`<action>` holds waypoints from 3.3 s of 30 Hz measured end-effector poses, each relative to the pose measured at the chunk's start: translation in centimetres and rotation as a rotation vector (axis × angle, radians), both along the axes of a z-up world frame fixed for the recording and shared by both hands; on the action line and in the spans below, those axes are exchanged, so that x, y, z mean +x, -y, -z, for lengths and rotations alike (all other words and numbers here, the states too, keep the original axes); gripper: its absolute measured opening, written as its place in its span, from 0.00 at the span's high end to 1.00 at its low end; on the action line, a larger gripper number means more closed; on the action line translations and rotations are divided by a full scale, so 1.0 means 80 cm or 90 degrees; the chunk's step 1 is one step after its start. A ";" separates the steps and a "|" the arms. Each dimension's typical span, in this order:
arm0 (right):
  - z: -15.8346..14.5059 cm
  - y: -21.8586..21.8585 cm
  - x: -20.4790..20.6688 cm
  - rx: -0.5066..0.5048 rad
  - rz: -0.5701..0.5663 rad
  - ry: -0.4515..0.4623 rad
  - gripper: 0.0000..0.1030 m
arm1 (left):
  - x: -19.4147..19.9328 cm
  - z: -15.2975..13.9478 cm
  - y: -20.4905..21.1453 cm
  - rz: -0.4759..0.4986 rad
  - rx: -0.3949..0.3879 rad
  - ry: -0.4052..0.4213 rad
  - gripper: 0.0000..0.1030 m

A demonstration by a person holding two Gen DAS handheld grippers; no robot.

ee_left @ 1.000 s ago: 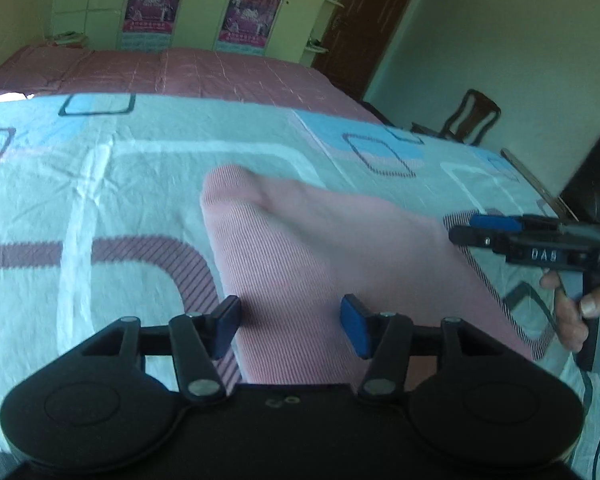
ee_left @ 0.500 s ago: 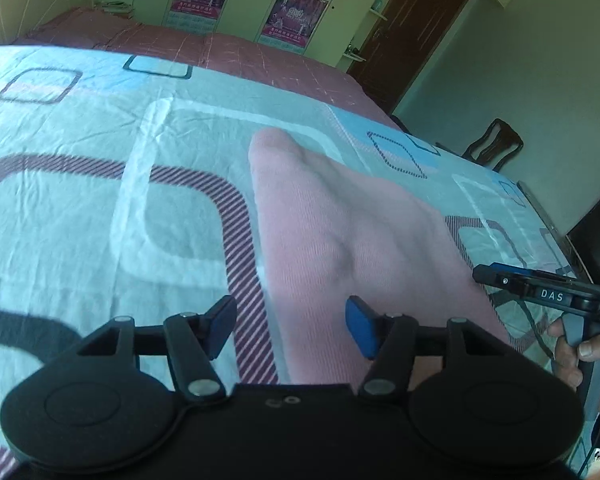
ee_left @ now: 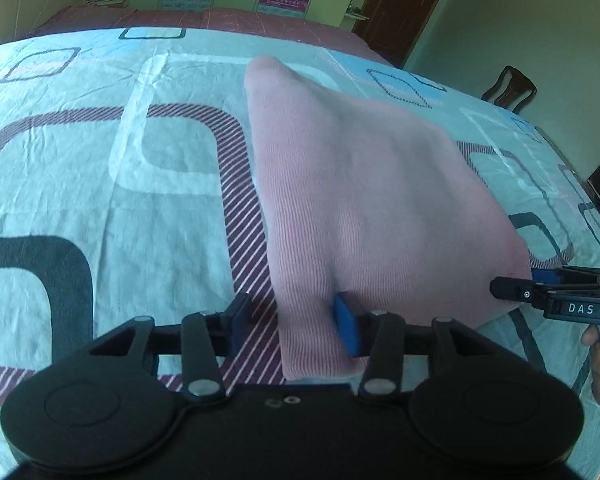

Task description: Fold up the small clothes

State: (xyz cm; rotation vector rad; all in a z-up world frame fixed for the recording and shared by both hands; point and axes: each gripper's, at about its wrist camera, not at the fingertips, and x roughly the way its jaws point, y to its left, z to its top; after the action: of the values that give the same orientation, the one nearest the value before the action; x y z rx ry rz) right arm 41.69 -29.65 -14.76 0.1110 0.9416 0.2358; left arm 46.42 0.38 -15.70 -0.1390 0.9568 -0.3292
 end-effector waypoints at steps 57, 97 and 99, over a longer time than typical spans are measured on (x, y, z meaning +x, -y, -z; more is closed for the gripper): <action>-0.049 0.044 0.075 0.046 0.019 0.114 0.62 | 0.083 -0.044 0.028 0.026 0.038 0.079 0.31; 0.076 0.144 0.186 0.525 -0.042 -0.210 0.51 | 0.128 0.004 -0.004 -0.019 -0.169 -0.092 0.33; 0.071 0.124 0.195 0.503 -0.064 -0.203 0.51 | 0.135 0.005 0.006 -0.020 -0.164 -0.099 0.43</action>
State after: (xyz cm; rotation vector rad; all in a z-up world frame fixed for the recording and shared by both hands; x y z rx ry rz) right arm 57.25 -39.54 -20.44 0.8492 1.1269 0.6902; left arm 57.22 -0.12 -16.08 -0.4201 1.0624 -0.4167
